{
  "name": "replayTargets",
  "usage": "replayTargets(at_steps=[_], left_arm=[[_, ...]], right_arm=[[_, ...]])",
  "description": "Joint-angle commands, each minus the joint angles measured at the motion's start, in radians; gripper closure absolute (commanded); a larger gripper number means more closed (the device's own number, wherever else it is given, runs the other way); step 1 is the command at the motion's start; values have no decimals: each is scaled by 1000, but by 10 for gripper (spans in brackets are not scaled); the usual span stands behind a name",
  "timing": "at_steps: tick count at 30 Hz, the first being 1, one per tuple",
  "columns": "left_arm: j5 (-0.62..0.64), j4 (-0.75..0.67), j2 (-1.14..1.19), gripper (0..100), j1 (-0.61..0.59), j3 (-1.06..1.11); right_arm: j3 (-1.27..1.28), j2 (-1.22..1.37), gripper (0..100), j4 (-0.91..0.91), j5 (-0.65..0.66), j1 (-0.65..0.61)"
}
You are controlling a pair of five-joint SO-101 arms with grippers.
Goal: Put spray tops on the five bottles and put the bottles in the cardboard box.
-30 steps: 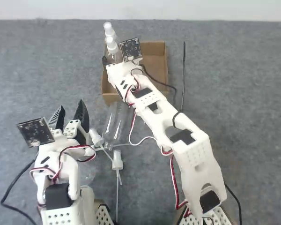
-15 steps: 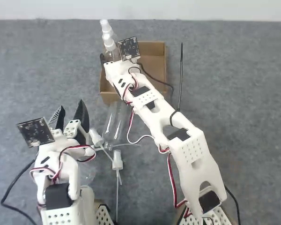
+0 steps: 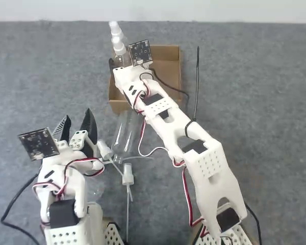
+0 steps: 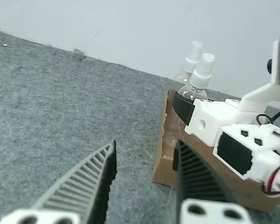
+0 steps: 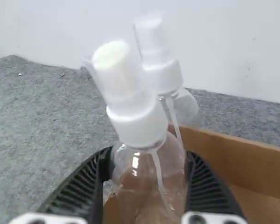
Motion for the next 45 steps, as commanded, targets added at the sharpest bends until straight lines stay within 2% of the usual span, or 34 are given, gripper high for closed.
replayTargets(at_steps=[1, 3, 31, 36, 45], left_arm=[[8, -51, -11, 816, -5, -7], [8, -51, -11, 816, -5, -7], [8, -51, -11, 814, -5, -7], [8, -51, -11, 814, -5, -8], [8, -51, -11, 813, -3, -8]], right_arm=[[-48, -15, 723, 48, -11, 7], [-48, -10, 697, 48, -11, 7], [-49, -13, 698, 39, -18, -36], [-55, -21, 698, 39, -126, -31], [-55, -19, 698, 39, -138, -38]])
